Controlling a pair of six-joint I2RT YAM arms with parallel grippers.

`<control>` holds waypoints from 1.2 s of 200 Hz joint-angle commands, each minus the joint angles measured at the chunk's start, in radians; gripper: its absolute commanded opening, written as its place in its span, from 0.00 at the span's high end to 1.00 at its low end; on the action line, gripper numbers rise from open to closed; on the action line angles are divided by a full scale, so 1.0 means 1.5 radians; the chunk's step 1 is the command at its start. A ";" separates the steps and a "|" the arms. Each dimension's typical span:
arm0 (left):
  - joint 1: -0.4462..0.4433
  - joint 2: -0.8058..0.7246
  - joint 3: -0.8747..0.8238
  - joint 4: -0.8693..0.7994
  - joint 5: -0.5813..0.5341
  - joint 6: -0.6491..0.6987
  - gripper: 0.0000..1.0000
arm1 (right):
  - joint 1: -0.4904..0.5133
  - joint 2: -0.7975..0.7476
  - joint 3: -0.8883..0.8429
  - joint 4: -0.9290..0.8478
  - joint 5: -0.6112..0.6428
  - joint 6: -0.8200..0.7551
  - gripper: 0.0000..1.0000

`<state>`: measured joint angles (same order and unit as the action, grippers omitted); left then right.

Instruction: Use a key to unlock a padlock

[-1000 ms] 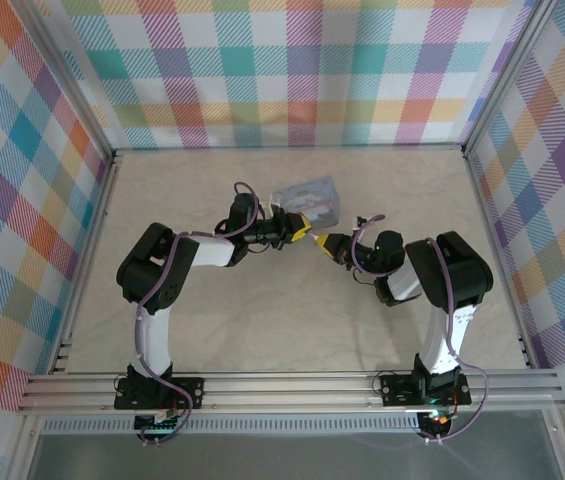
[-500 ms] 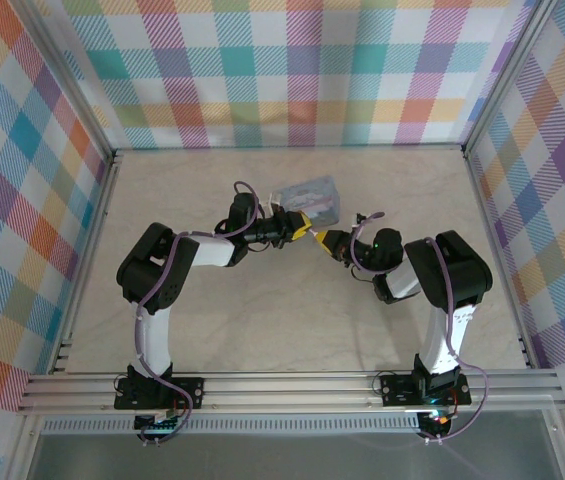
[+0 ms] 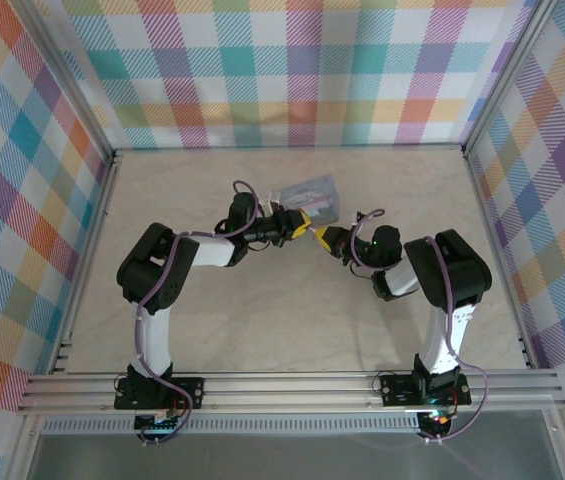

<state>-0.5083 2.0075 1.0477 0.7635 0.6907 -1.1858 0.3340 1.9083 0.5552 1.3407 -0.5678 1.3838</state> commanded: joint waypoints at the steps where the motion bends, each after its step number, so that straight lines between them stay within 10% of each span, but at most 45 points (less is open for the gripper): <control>1: -0.030 -0.004 0.006 0.019 0.064 0.003 1.00 | 0.011 0.001 0.051 0.044 0.002 0.080 1.00; 97: -0.048 0.003 0.022 0.010 0.087 0.009 1.00 | 0.050 -0.049 0.118 -0.101 -0.042 -0.145 0.99; 126: -0.070 -0.006 0.022 0.002 0.104 0.027 1.00 | 0.051 -0.033 0.150 -0.104 -0.020 -0.059 1.00; 157: -0.079 -0.031 0.005 -0.017 0.112 0.076 1.00 | 0.049 0.087 0.172 0.046 -0.003 0.269 1.00; 222: -0.049 -0.024 -0.040 0.002 0.100 0.117 1.00 | 0.046 0.058 0.128 0.044 0.026 0.357 1.00; 240: -0.040 -0.021 -0.040 0.008 0.096 0.103 1.00 | 0.044 0.053 0.128 0.030 -0.008 0.318 0.63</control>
<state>-0.5037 2.0071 1.0096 0.7376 0.5709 -1.0317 0.3771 2.0392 0.7010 1.2869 -0.5842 1.8698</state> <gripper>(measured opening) 0.129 0.152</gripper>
